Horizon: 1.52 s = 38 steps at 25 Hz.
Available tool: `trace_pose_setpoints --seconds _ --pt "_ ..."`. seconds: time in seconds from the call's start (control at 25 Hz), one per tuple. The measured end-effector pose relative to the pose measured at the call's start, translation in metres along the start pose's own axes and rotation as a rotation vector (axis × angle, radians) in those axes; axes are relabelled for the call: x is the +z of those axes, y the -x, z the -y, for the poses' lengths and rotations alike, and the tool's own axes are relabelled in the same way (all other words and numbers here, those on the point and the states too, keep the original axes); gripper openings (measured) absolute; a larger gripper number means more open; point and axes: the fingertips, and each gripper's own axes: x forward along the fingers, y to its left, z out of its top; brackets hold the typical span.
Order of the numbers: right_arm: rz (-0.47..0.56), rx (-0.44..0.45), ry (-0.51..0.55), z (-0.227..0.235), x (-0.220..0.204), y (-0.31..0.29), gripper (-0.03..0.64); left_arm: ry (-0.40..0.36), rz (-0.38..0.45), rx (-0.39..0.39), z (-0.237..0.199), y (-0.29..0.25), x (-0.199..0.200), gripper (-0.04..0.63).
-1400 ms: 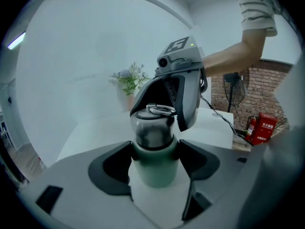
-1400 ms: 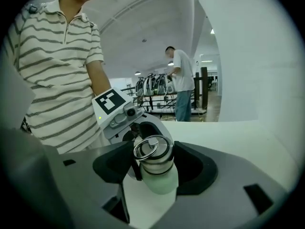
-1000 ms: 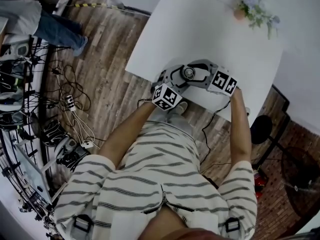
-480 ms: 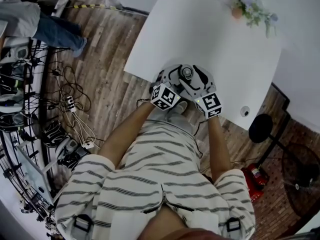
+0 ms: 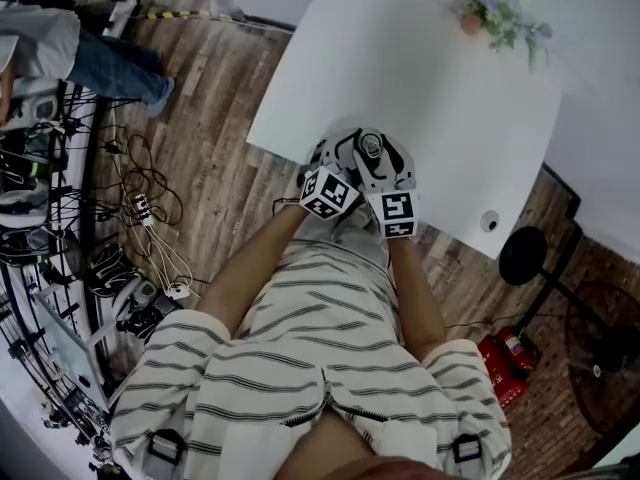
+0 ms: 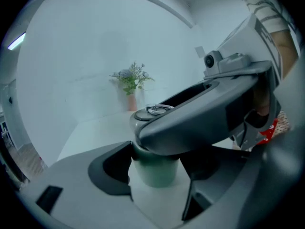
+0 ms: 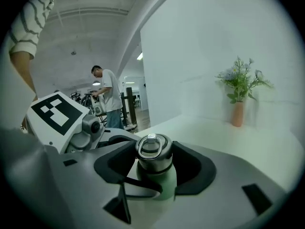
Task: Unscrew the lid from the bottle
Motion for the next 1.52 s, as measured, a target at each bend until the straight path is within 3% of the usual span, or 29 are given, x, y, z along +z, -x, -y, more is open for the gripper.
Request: trace_pose_setpoints --seconds 0.36,0.76,1.0,1.28,1.52 --pt "0.012 0.115 0.048 -0.001 0.001 0.001 0.250 0.000 0.001 -0.002 0.000 0.000 0.001 0.311" --pt "-0.021 0.588 0.233 -0.006 -0.004 0.005 0.250 -0.002 0.000 -0.008 0.001 -0.001 0.000 0.311" --pt "-0.147 0.826 0.385 -0.011 -0.002 0.006 0.250 -0.005 0.007 -0.005 -0.001 0.001 0.001 0.311" --pt "-0.223 0.908 0.448 -0.012 -0.003 0.007 0.250 -0.005 0.005 -0.011 0.000 0.001 0.001 0.311" --pt "-0.219 0.864 0.421 -0.011 -0.002 0.005 0.258 -0.006 0.001 -0.014 0.000 0.001 0.001 0.311"
